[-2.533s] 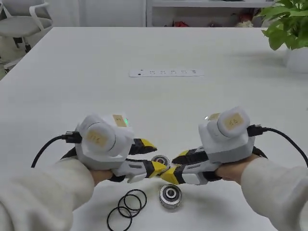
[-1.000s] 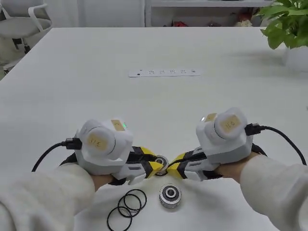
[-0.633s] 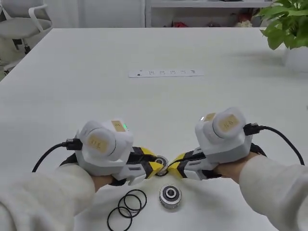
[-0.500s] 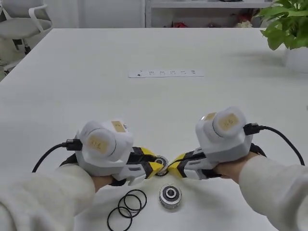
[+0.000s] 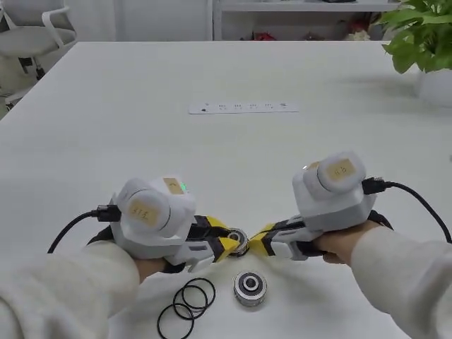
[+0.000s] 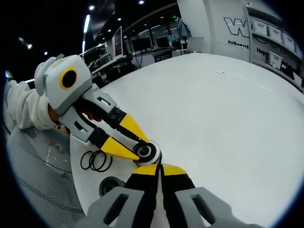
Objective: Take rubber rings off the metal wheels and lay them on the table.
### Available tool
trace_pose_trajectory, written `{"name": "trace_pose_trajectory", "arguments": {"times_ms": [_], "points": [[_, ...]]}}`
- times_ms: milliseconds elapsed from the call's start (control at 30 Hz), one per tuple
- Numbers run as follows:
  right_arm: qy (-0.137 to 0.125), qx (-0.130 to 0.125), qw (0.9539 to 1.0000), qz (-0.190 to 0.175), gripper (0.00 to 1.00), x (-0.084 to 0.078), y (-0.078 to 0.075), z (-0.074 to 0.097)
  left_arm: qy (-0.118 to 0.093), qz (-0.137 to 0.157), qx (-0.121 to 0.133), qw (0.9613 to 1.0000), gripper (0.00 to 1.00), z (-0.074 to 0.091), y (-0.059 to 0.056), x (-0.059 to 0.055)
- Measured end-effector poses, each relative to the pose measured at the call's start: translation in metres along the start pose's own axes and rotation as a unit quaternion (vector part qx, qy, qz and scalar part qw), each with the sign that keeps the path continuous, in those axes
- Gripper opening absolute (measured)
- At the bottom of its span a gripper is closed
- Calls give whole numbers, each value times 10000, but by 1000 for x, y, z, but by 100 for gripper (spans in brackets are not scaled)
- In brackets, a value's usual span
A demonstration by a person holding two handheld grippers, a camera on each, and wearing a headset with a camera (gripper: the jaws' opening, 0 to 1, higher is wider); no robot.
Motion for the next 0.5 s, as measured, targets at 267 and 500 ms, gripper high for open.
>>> {"name": "trace_pose_trajectory", "arguments": {"times_ms": [267,500], "points": [[-183,113,9992,-342,0,3,0,2,-1,-4,5,10000,14,0,0,0],[-199,124,9990,-368,0,6,2,3,27,-71,18,10000,14,0,0,0]]}}
Point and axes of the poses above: the centre of the closed fingertips' face, and the gripper's own axes: z roughly backward along the fingers, y roughly to its left, x roughly out of its top, the point moved 8 cm from there along z, roughly backward along the fingers, and after that the axes turned 6 degrees about y, right-handed, at the moved point
